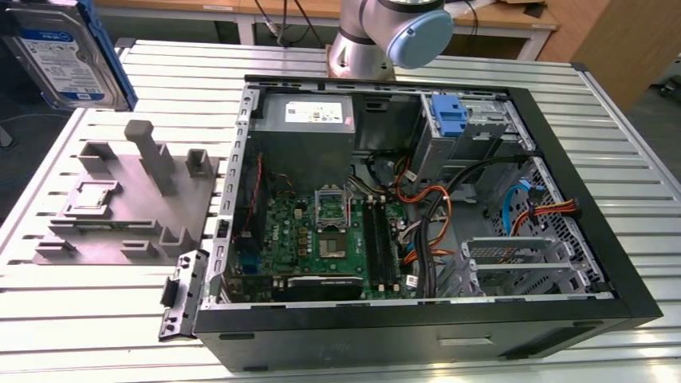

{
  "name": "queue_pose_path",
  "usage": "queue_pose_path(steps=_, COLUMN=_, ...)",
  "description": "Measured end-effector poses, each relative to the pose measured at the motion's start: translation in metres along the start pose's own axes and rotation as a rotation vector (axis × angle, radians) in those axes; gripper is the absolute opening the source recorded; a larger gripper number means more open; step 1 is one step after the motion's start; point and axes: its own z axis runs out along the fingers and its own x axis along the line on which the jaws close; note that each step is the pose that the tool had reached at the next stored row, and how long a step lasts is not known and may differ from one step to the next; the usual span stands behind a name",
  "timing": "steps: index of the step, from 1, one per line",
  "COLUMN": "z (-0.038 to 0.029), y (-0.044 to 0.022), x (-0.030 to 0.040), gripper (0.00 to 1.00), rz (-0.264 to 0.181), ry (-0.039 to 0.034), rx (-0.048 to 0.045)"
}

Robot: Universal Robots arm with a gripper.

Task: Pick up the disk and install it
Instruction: 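Pick up the disk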

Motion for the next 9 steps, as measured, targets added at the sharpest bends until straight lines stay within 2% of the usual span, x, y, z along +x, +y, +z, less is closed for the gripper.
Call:
queue_pose_path(steps=3, z=-0.0023, y=0.0, x=-0.0001, gripper=0.37, rz=0.0, ry=0.0001, rx=-0.0002)
queue_pose_path(steps=9, z=-0.0134, y=0.0002, x=-0.0006, gripper=0.37, rz=0.0, ry=0.0002, rx=-0.0001)
